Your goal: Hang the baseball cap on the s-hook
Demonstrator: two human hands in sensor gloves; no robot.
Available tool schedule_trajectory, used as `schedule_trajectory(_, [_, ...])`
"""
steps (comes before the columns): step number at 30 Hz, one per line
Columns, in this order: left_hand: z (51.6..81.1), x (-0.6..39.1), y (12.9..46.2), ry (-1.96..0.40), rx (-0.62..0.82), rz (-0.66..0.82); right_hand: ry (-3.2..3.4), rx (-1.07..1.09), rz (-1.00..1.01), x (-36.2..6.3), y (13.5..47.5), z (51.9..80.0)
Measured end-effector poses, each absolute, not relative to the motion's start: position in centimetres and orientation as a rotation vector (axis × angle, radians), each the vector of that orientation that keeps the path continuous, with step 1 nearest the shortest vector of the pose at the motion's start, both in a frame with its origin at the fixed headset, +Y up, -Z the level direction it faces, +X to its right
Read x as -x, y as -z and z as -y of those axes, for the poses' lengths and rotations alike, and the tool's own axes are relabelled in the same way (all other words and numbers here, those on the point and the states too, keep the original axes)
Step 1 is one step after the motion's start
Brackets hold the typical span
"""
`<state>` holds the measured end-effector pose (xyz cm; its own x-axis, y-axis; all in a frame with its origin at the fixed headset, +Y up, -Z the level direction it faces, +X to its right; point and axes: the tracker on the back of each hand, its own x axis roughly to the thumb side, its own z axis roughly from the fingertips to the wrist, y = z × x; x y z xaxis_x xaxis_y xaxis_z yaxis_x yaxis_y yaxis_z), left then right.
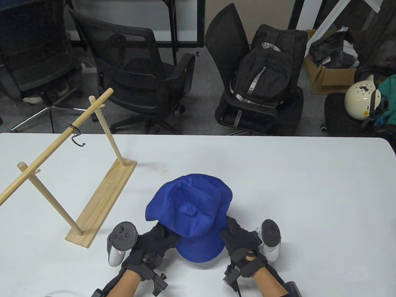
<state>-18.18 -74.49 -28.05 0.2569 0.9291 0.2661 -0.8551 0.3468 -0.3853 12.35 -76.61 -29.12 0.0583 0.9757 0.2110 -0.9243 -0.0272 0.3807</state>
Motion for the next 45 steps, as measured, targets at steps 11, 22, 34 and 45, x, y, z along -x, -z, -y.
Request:
schedule_trajectory(11, [72.6,19.3,27.4,-1.118,0.003,0.512,-1.802,-0.486,-0.114,-12.4,28.9,76.3])
schedule_trajectory(22, [68.7,20.3,25.6,-0.821,-0.393,0.386,-1.892,-0.487,-0.060,-14.1,28.7,75.4])
schedule_trajectory(34, [64.2,22.9,26.0,-0.593,-0.629,0.231,-1.911,-0.460,-0.021,-15.8,28.7,75.1])
schedule_trajectory(45, [62.3,26.6,26.4,-0.568,-0.687,0.071,-1.910,-0.456,-0.026,-16.0,28.7,75.1])
